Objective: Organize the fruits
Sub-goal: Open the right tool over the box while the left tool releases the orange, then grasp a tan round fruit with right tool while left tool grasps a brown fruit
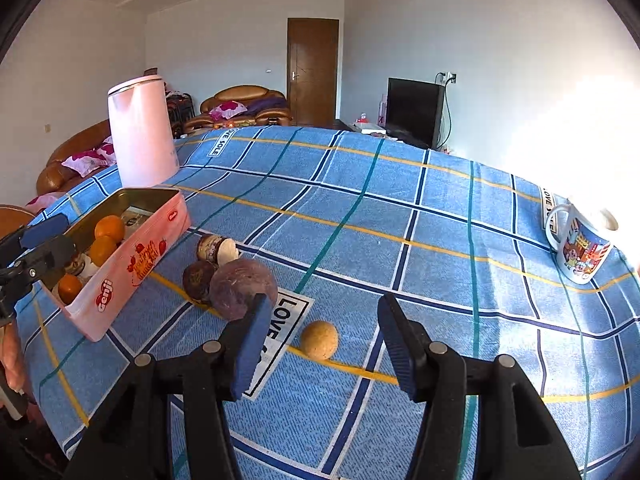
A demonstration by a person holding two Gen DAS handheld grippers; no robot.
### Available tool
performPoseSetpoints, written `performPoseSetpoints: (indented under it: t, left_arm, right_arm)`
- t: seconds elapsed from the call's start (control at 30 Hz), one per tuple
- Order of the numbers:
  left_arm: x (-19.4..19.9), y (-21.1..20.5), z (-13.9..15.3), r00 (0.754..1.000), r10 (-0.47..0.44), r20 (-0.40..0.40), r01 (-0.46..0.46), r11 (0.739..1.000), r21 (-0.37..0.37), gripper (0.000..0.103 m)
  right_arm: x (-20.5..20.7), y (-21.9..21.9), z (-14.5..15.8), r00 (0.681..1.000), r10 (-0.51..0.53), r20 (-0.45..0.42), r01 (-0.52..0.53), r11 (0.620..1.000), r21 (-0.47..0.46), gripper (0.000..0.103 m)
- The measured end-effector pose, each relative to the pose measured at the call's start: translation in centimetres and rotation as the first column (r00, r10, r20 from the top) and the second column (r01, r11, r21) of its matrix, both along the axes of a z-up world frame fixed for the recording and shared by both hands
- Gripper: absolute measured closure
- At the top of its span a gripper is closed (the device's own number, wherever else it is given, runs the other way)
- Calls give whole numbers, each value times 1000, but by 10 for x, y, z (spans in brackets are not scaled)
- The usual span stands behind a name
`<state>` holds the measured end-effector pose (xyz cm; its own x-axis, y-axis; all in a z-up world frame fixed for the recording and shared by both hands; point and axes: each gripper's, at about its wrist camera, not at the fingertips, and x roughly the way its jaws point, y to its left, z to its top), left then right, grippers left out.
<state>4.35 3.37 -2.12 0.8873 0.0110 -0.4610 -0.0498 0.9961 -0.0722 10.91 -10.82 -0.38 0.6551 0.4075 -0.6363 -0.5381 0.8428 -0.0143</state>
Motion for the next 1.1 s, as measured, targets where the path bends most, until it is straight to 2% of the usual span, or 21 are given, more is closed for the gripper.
performPoseSetpoints:
  t: [0.07, 0.17, 0.33, 0.37, 0.4, 0.43, 0.47, 0.6, 0.73, 0.87, 0.93, 1.1]
  left_arm:
    - [9, -8, 0, 1000, -23, -13, 23, 1000, -3, 27]
    - [22, -19, -2, 998, -49, -33, 49, 999, -5, 23]
    - [43, -38, -8, 993, -87, -75, 87, 996, 2, 22]
    - [47, -41, -9, 992, -94, -83, 94, 996, 2, 22]
    - [51, -44, -10, 990, -104, -92, 105, 994, 3, 22]
    - [55, -47, -11, 988, -117, -103, 118, 993, 6, 22]
    - [58, -51, -13, 986, -125, -113, 127, 992, 9, 22]
    - [72, -67, -18, 978, -149, -147, 155, 987, 33, 24]
    - [89, -80, -22, 968, -174, -181, 184, 982, 39, 24]
    - [105, -95, -28, 958, -177, -225, 198, 977, 76, 25]
    - [114, -104, -34, 939, -203, -278, 234, 969, 82, 32]
    - [126, -114, -42, 933, -170, -318, 229, 961, 157, 33]
  right_arm:
    - [4, 5, -7, 999, 28, -33, -28, 1000, 1, 46]
    - [11, 8, -14, 998, -2, -55, 0, 999, -42, 46]
    - [31, 5, -32, 982, -4, -188, -4, 999, -42, 46]
    - [34, 5, -34, 978, 4, -207, -12, 999, -37, 51]
    - [36, 6, -36, 974, 13, -228, -22, 999, -35, 67]
    - [36, 6, -38, 972, 11, -233, -21, 999, -40, 71]
    - [36, 6, -38, 973, 9, -229, -20, 999, -46, 76]
    - [32, -1, -35, 975, 16, -223, -21, 1000, -19, 76]
    - [31, -17, -26, 982, -20, -189, 28, 999, 39, 76]
    - [32, -32, -21, 983, -50, -178, 70, 992, 109, 76]
    - [32, -36, -19, 983, -56, -173, 79, 988, 129, 76]
    - [32, -34, -17, 984, -54, -168, 77, 988, 133, 75]
